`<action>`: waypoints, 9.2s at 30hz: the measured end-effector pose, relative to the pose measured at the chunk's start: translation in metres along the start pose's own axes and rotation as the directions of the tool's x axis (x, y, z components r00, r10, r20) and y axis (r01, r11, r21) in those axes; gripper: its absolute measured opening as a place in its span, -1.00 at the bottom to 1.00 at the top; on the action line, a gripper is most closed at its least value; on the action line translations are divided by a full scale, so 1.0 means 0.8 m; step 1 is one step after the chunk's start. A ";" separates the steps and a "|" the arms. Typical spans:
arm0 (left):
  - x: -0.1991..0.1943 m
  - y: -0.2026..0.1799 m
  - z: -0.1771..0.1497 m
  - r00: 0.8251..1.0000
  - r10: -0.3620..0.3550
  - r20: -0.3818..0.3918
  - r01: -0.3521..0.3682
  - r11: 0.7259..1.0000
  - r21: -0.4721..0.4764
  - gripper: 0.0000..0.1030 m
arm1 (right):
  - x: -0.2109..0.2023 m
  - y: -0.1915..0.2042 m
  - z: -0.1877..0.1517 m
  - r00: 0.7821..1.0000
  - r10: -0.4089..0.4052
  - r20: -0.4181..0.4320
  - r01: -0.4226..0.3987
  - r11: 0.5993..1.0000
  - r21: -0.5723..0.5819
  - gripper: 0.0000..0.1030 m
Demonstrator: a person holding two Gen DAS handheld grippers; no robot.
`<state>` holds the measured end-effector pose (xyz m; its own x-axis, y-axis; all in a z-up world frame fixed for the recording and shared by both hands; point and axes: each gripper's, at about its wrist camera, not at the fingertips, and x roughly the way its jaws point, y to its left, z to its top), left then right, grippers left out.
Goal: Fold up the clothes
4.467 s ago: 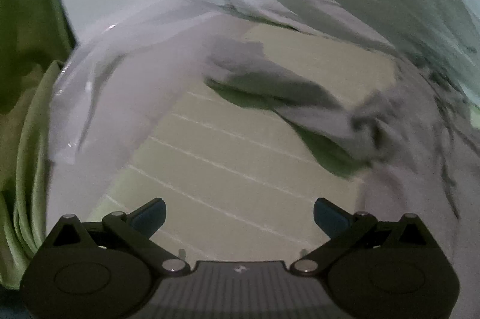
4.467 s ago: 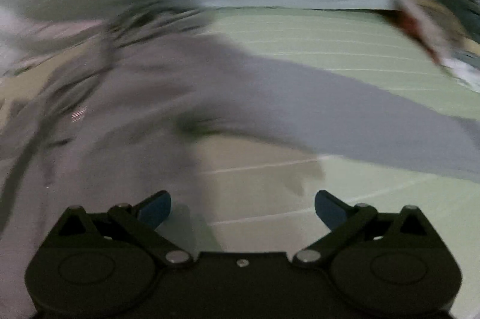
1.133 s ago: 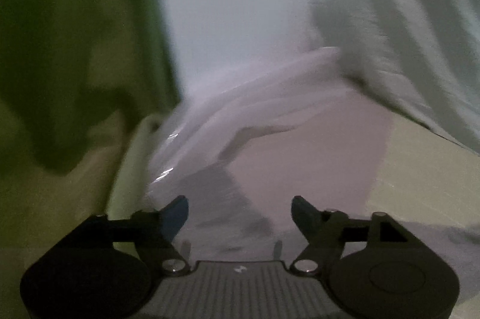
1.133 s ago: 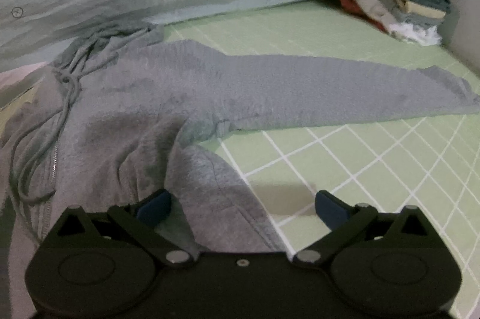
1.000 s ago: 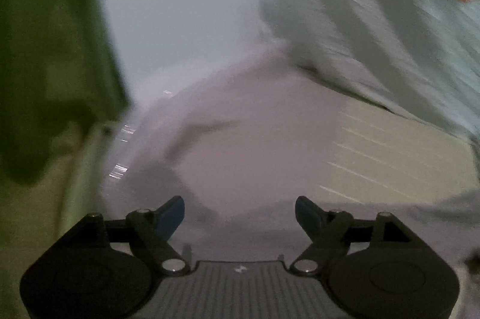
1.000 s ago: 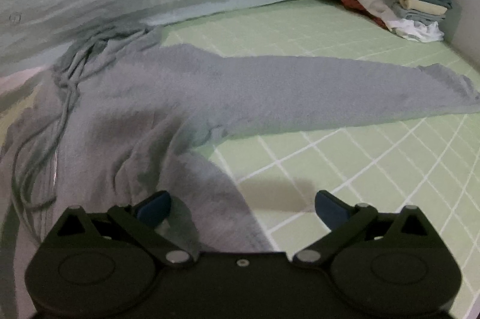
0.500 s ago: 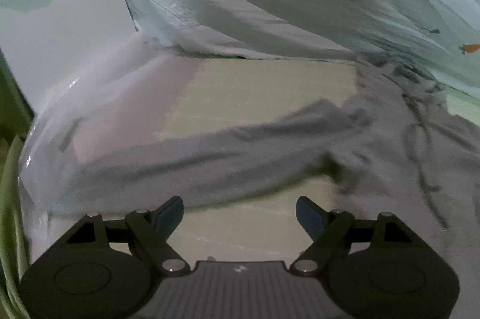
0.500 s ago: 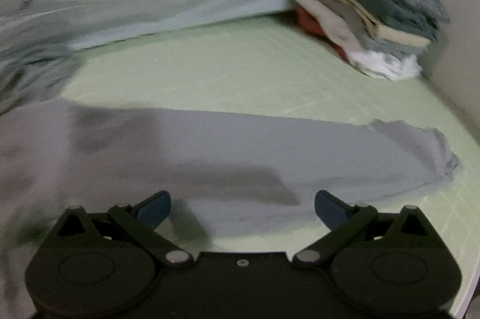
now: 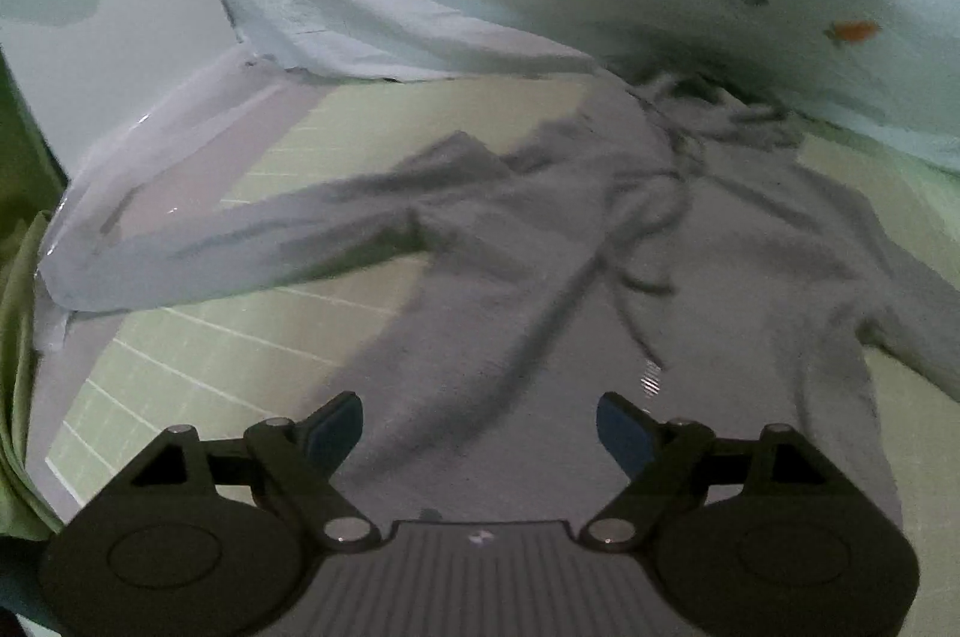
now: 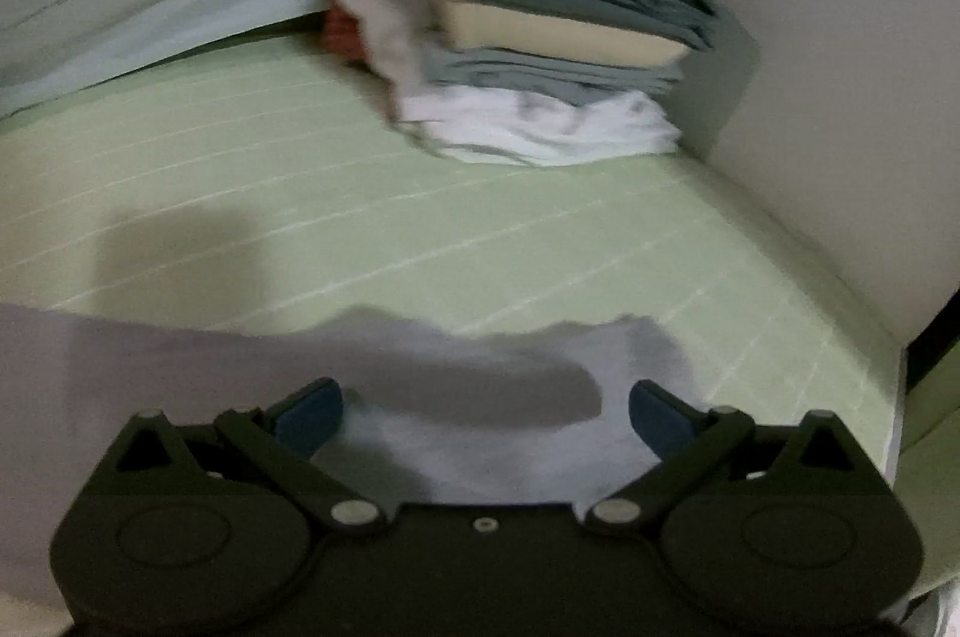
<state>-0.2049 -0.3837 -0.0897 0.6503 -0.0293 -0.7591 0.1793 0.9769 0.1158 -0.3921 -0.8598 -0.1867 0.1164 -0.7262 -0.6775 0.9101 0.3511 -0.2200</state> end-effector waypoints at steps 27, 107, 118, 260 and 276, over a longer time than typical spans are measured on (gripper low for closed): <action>-0.007 -0.073 0.034 0.996 0.093 -0.014 -0.092 0.995 0.039 0.66 | 0.132 -0.102 0.097 0.999 0.028 0.045 -0.028 0.999 0.014 -0.62; 0.276 0.113 0.174 0.970 -0.003 -0.243 -0.046 0.980 -0.194 1.00 | -0.008 0.573 0.185 0.769 0.635 -0.077 -0.576 0.636 -0.513 -0.17; 0.275 0.114 0.174 0.973 0.008 -0.230 -0.054 0.980 -0.192 1.00 | 0.061 0.485 0.244 0.940 0.341 -0.015 -0.331 0.900 -0.283 0.23; 0.219 0.144 0.106 0.979 -0.095 -0.178 0.111 0.990 0.082 0.93 | -0.330 0.464 -0.078 0.782 0.620 -0.063 -0.618 0.759 -0.203 0.23; 0.228 0.156 0.104 0.973 -0.139 -0.185 0.140 0.990 -0.004 1.00 | -0.311 0.500 -0.099 0.786 0.593 -0.175 -0.617 0.731 -0.293 0.64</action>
<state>-0.0023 -0.2844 -0.1606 0.4713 -0.1252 -0.8730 0.2656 0.9641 0.0052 -0.0883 -0.4919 -0.1612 0.5619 -0.2592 -0.7856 0.4764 0.8777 0.0512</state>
